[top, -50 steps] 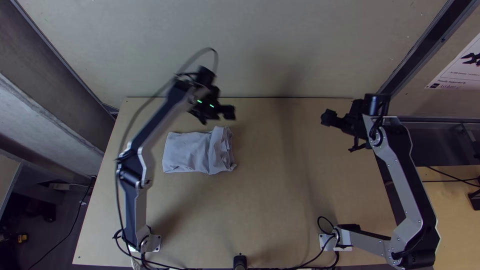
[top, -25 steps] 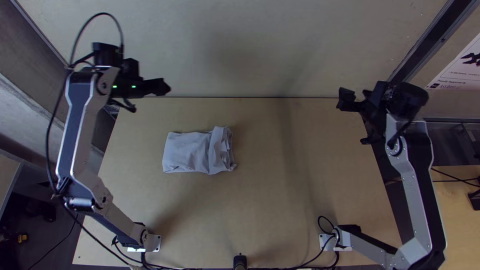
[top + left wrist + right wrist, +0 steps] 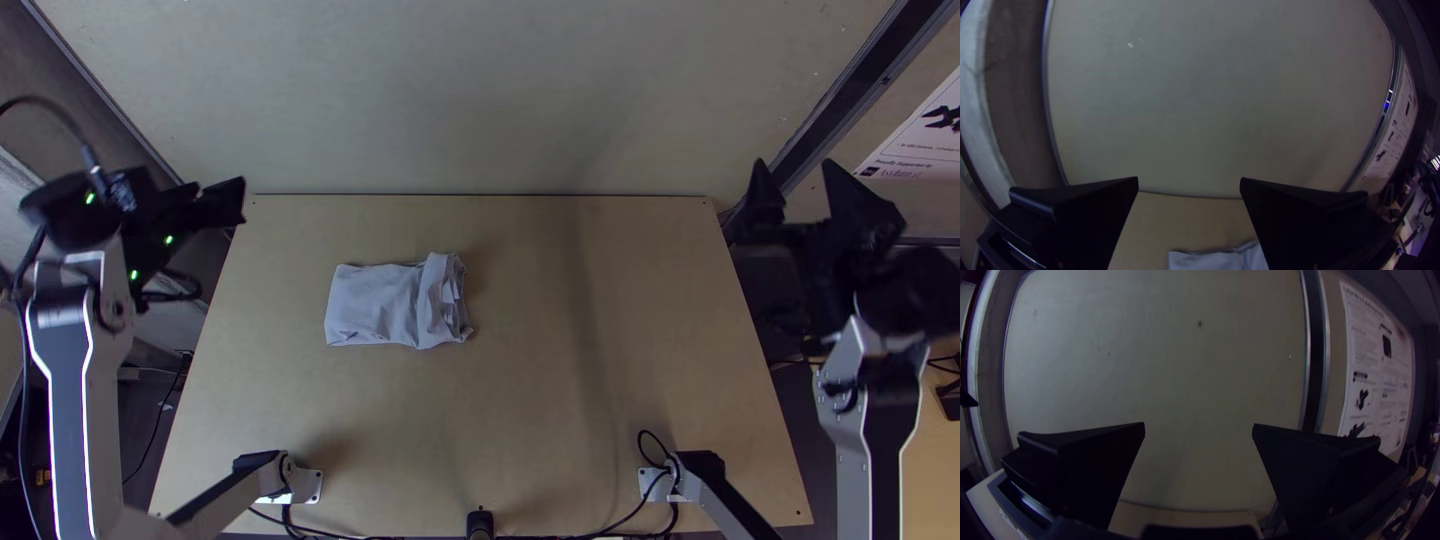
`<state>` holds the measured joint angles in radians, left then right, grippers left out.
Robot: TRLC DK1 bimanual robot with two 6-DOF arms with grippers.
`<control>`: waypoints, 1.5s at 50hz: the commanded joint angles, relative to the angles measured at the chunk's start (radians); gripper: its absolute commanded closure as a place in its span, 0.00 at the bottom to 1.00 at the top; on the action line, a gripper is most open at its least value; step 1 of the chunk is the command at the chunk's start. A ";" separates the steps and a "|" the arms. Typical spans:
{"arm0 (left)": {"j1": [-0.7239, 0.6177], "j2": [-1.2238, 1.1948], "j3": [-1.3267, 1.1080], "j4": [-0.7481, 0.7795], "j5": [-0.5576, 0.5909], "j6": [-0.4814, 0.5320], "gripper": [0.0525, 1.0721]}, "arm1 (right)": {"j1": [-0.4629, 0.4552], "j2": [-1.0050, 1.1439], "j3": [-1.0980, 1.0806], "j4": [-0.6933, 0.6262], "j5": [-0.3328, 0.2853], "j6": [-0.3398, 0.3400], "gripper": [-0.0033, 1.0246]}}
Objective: Fold the t-shirt
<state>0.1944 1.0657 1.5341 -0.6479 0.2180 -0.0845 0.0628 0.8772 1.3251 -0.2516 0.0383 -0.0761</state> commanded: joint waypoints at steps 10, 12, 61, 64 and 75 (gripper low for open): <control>0.050 -0.374 -0.443 0.257 -0.054 0.017 0.04 | 0.031 -0.256 -0.250 0.138 0.012 -0.076 0.04; 0.057 -0.423 -0.502 0.284 -0.062 0.015 0.04 | 0.032 -0.297 -0.296 0.152 0.012 -0.090 0.04; 0.051 -1.067 -1.375 0.445 -0.101 0.080 0.04 | 0.098 -0.885 -1.215 0.270 0.012 -0.076 0.04; 0.050 -1.067 -1.395 0.476 -0.101 0.083 0.04 | 0.106 -0.885 -1.256 0.298 0.012 -0.076 0.04; 0.051 -1.067 -1.511 0.634 -0.100 0.086 0.04 | 0.106 -0.885 -1.320 0.258 0.012 -0.073 0.04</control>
<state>0.2459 0.0109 0.0734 -0.0521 0.1192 -0.0067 0.1635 -0.0006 0.0246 0.0216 0.0387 -0.1608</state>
